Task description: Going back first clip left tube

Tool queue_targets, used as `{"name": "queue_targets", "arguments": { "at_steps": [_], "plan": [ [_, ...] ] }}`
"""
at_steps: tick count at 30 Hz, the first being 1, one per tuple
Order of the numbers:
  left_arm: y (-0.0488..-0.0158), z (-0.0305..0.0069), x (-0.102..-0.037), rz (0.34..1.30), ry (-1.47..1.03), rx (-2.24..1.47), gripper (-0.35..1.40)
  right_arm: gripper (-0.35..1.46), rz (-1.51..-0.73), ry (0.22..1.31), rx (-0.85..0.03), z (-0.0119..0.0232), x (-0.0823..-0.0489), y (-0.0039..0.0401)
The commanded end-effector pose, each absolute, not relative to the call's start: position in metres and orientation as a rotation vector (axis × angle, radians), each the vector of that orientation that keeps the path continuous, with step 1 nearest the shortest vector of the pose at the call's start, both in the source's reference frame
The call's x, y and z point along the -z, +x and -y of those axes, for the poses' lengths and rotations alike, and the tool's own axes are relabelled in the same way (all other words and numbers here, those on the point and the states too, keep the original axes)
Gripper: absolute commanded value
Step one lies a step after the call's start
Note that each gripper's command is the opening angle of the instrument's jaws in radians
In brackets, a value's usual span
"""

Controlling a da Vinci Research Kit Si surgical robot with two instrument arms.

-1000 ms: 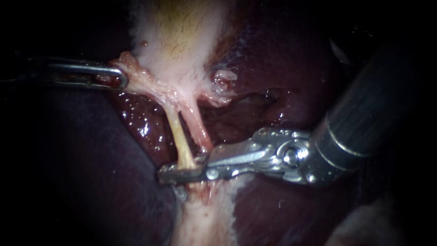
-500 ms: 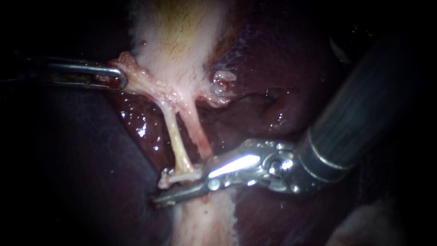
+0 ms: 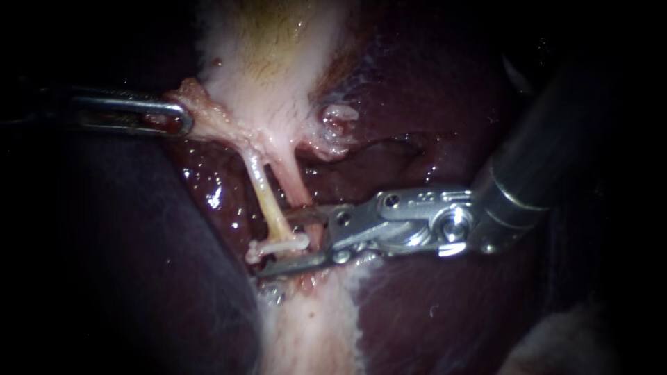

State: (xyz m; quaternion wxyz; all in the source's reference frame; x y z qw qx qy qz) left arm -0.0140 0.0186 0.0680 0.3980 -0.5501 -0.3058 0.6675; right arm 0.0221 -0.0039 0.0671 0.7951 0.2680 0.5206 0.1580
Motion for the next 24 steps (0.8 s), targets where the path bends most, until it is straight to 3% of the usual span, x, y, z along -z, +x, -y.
{"name": "queue_targets", "arguments": {
  "at_steps": [1,15,24],
  "plan": [
    [-0.014,-0.0186,-0.068,0.774,-1.393,-1.69,-0.35,0.5,-1.123,0.568,-0.327,0.004,-0.0672,0.022],
    [-0.0138,-0.0185,-0.068,0.775,-1.394,-1.691,-0.35,0.5,-1.168,0.453,-0.165,0.004,-0.0661,0.0181],
    [-0.0137,-0.0185,-0.068,0.776,-1.394,-1.691,-0.35,0.5,-1.159,0.383,-0.178,0.0028,-0.0637,0.0131]
  ]
}}
